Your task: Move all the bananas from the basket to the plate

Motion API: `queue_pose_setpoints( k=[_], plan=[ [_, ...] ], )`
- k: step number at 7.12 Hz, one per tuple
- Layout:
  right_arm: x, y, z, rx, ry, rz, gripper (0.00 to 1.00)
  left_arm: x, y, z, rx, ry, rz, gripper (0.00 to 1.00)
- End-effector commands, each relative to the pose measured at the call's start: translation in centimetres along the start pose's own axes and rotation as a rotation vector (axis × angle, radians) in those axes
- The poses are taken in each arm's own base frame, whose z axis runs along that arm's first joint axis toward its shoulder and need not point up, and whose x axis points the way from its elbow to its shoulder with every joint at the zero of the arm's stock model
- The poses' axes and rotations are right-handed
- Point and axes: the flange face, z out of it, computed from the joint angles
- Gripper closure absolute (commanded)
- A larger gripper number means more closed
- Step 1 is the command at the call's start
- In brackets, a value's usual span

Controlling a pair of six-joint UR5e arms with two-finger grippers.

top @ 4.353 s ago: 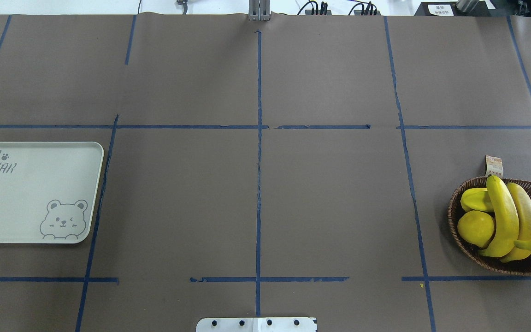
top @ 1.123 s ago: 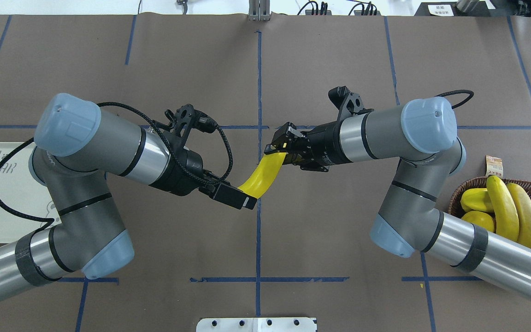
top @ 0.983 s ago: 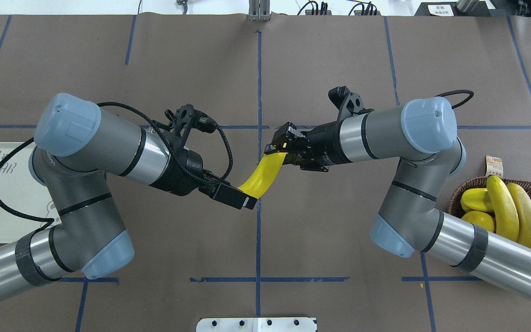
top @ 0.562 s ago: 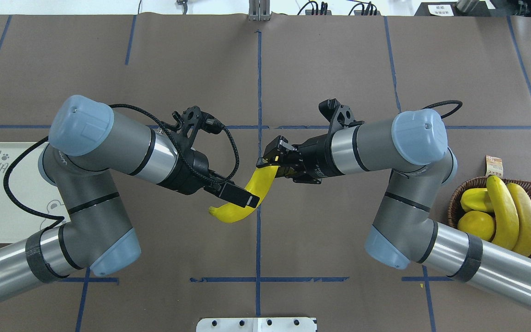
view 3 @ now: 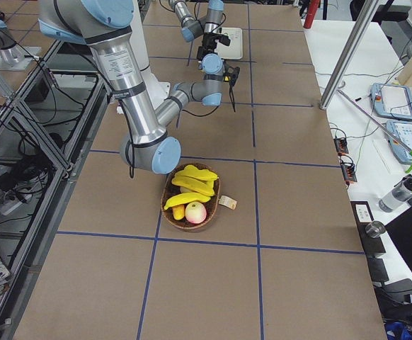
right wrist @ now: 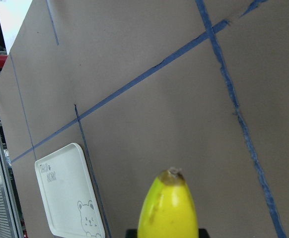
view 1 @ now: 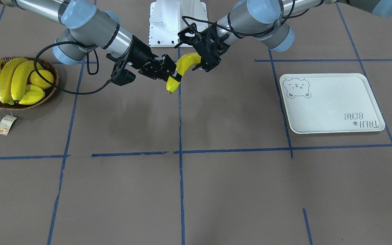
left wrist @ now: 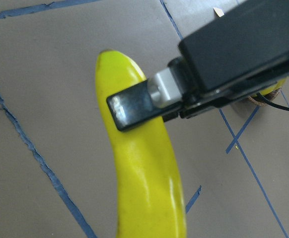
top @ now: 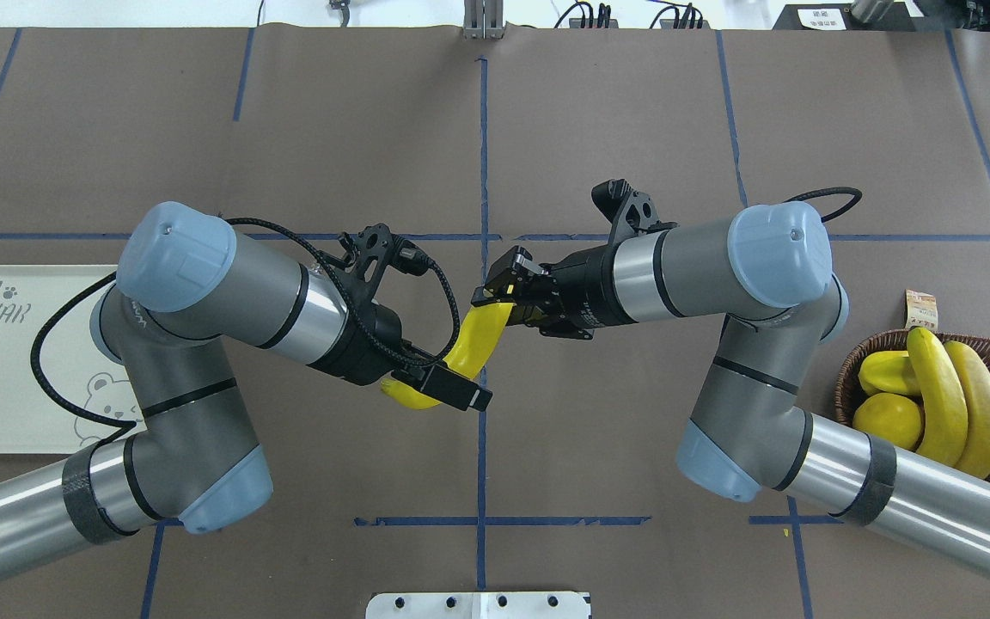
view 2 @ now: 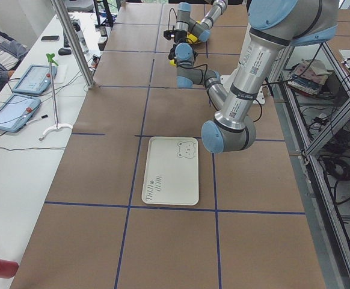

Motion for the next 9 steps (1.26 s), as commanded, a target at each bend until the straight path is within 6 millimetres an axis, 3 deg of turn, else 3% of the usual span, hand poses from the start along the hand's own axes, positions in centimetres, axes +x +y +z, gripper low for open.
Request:
queue_pose_setpoints(
  k=[1,2,3,4,5,9],
  plan=[
    [-0.1,0.0,0.0,0.005,-0.003,0.000,0.93,0.0,0.2,0.2,-0.003,0.000,-0.001,0.40],
    [-0.1,0.0,0.0,0.005,-0.003,0.000,0.92,-0.1,0.2,0.1,-0.002,-0.001,-0.001,0.61],
    [-0.1,0.0,0.0,0.006,-0.003,0.000,0.83,-0.1,0.2,0.1,-0.001,0.000,-0.002,0.77],
    [-0.1,-0.2,0.0,0.025,-0.009,-0.001,0.50,-0.1,0.2,0.1,0.000,-0.001,-0.008,0.91],
    [-0.9,-0.4,0.1,0.058,-0.026,0.001,0.01,-0.1,0.1,0.0,0.001,-0.002,-0.010,0.96],
    [-0.4,-1.6,0.1,0.094,0.014,0.006,0.00,-0.5,-0.4,-0.9,0.061,-0.032,-0.104,1.00]
  ],
)
